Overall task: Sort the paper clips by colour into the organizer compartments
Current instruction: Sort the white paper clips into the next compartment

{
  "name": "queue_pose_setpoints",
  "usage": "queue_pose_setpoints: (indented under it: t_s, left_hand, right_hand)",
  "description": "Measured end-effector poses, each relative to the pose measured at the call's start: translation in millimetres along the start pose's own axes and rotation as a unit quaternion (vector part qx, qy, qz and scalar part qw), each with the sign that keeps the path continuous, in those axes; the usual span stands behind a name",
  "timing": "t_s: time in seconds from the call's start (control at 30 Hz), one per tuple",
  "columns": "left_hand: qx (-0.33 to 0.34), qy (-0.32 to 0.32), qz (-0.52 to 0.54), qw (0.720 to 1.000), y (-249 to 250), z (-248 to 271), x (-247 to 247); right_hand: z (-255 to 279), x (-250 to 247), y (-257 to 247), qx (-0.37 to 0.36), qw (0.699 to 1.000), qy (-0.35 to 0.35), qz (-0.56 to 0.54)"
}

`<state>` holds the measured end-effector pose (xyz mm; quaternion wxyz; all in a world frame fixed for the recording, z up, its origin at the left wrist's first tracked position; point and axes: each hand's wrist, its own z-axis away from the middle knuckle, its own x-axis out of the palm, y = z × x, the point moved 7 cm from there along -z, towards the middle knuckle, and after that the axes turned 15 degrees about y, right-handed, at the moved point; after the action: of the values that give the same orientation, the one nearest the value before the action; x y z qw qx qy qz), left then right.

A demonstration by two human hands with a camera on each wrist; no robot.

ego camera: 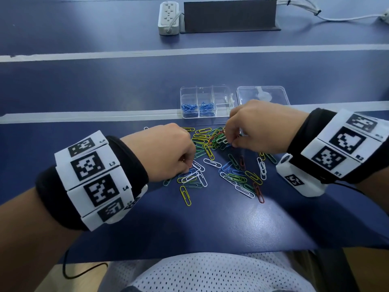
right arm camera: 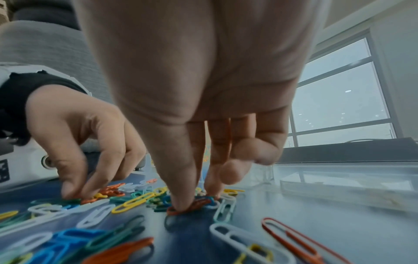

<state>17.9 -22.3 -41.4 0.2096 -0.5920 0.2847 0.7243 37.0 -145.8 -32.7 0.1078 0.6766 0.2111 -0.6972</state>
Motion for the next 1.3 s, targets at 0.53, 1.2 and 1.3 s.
queue_pose_setpoints:
  t_s: [0.53,1.2,1.3]
  left_hand:
    - [0.006,0.006,0.018,1.000,3,-1,3]
    - [0.000,0.006,0.034,0.999,6,3,9]
    - [0.002,0.010,0.031,0.999,5,1,7]
  right_hand:
    - [11,4,12,0.163,0.949,-0.015,-0.268]
    - [8,4,-20,0.036,0.993,-0.022,-0.115]
    - [4,10,-28,-0.007,0.996,-0.035,-0.081]
